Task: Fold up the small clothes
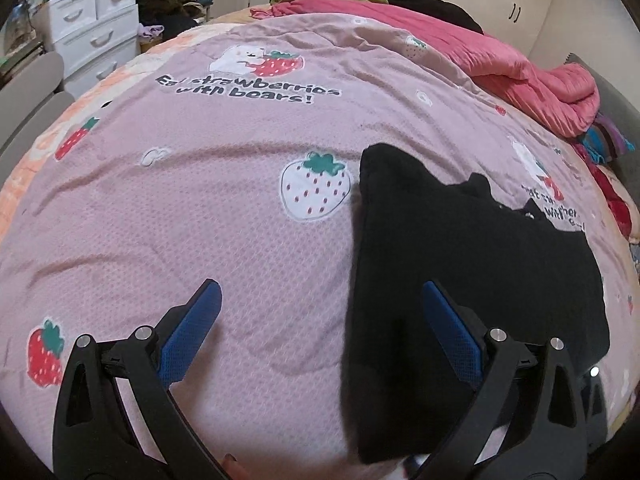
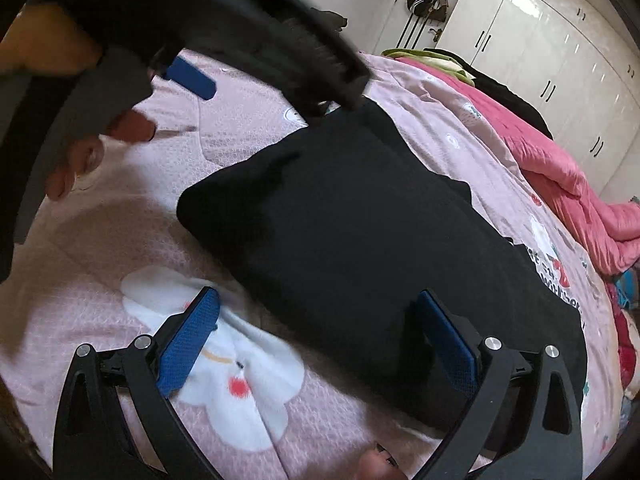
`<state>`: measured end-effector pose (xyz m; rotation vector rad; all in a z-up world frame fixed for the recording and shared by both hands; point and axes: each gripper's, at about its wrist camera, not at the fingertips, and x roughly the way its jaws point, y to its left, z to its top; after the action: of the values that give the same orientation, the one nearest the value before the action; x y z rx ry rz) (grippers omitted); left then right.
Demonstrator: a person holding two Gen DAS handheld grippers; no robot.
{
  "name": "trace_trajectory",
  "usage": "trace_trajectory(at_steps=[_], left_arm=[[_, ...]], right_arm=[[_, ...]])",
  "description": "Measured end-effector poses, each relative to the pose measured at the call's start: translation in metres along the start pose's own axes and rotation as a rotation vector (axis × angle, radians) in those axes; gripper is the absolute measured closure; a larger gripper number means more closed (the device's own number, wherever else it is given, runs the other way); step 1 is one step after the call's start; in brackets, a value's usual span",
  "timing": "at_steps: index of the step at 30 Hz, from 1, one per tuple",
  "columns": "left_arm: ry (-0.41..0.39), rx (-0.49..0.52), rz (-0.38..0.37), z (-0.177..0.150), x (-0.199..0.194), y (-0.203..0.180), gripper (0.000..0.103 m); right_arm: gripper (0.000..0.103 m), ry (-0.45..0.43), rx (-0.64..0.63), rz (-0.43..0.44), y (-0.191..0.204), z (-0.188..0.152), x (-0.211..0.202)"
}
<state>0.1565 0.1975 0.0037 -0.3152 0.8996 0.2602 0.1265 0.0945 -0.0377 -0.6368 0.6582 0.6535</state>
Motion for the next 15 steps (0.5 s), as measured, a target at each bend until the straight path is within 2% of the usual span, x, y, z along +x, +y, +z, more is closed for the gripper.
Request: trace_trajectory(at_steps=[6,9,10,11,13,14,15], left_arm=[[0.005,-0.026,-0.007,0.012,0.009,0.0,0.009],[0.025,-0.061,-0.015,0.019,0.017,0.003,0.009],[0.029,-0.074,-0.019,0.021,0.018,0.004,0.01],[0.03,-0.08,-0.025,0.022,0.018,0.004,0.01],[0.033,-0.091,-0.034,0.025,0.019,0.003,0.01],[0.034,-0.093,-0.036,0.026,0.019,0.003,0.01],[0.034,-0.096,-0.037,0.027,0.02,0.003,0.01]], right_arm=[[0.005,0.028,0.011,-0.032,-0.004,0.015,0.022],[0.007,0.007,0.004,-0.078,-0.007,0.021,0.026],[0.014,-0.016,0.001,-0.096,-0.008,0.023,0.024],[0.027,-0.032,-0.001,-0.084,-0.01,0.024,0.022],[0.043,-0.071,-0.002,-0.055,-0.013,0.023,0.015],[0.059,-0.089,-0.01,-0.046,-0.012,0.022,0.011],[0.069,-0.107,-0.024,-0.04,-0.011,0.02,0.007]])
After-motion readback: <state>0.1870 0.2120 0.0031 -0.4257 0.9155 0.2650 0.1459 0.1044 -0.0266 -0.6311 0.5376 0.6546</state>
